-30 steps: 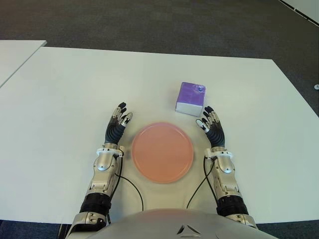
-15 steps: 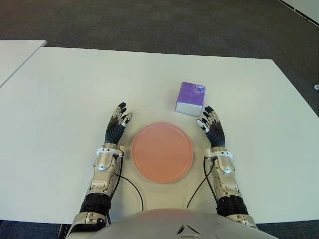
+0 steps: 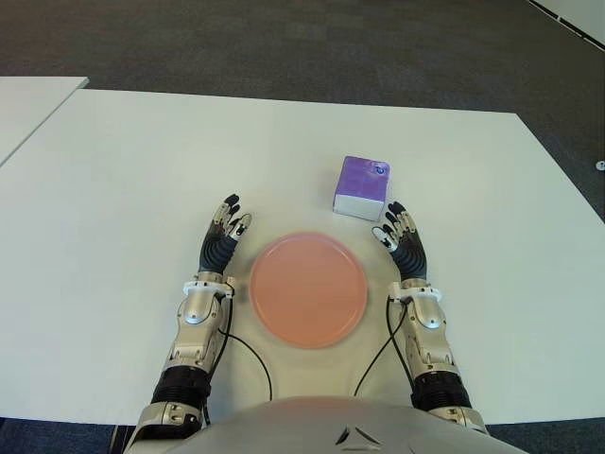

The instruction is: Put the tissue paper into the plate.

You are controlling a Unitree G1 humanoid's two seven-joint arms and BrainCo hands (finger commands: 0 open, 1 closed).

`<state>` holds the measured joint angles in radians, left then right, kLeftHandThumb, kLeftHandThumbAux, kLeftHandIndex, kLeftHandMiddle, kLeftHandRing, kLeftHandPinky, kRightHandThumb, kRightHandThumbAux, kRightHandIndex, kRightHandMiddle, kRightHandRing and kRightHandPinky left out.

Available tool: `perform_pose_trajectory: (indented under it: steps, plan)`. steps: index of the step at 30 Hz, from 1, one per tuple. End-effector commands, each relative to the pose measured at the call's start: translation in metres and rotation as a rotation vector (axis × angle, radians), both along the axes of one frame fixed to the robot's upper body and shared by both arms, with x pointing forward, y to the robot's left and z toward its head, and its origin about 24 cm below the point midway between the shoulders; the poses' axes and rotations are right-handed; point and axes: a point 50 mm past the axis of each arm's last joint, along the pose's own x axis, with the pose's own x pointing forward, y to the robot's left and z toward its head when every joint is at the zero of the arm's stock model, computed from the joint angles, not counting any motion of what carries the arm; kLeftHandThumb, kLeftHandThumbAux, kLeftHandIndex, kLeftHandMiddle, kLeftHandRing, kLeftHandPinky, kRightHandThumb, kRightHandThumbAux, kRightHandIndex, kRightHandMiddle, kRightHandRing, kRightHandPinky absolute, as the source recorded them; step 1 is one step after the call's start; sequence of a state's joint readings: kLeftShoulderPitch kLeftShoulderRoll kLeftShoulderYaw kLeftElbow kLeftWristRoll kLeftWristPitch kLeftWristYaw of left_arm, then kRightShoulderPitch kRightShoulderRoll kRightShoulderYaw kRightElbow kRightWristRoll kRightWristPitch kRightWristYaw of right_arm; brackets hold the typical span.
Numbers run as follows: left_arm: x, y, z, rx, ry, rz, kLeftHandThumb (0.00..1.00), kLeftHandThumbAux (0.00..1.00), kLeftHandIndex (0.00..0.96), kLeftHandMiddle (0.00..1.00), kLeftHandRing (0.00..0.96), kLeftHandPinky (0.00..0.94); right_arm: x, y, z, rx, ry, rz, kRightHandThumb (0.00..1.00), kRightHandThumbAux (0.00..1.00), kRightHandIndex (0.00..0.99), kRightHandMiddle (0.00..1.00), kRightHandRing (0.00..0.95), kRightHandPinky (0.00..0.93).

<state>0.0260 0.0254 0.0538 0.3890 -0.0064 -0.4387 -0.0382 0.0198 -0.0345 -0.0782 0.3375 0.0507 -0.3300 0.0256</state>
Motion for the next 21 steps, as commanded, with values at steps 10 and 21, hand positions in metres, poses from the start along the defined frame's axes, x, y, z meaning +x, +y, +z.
perform_pose_trajectory:
  steps: [10, 21]
  plan:
    - [-0.002, -0.002, -0.014, -0.015, 0.071, 0.005, 0.000, 0.430, 0.000, 0.000, 0.000, 0.000, 0.031, -0.040, 0.144, -0.228, -0.493, -0.344, 0.101, 0.639, 0.000, 0.000, 0.000, 0.000]
    - [0.001, -0.005, -0.013, -0.019, 0.067, 0.014, 0.000, 0.436, 0.000, 0.000, 0.000, 0.000, 0.071, -0.008, 0.202, -0.414, -0.698, -0.252, 0.122, 0.630, 0.000, 0.000, 0.000, 0.000]
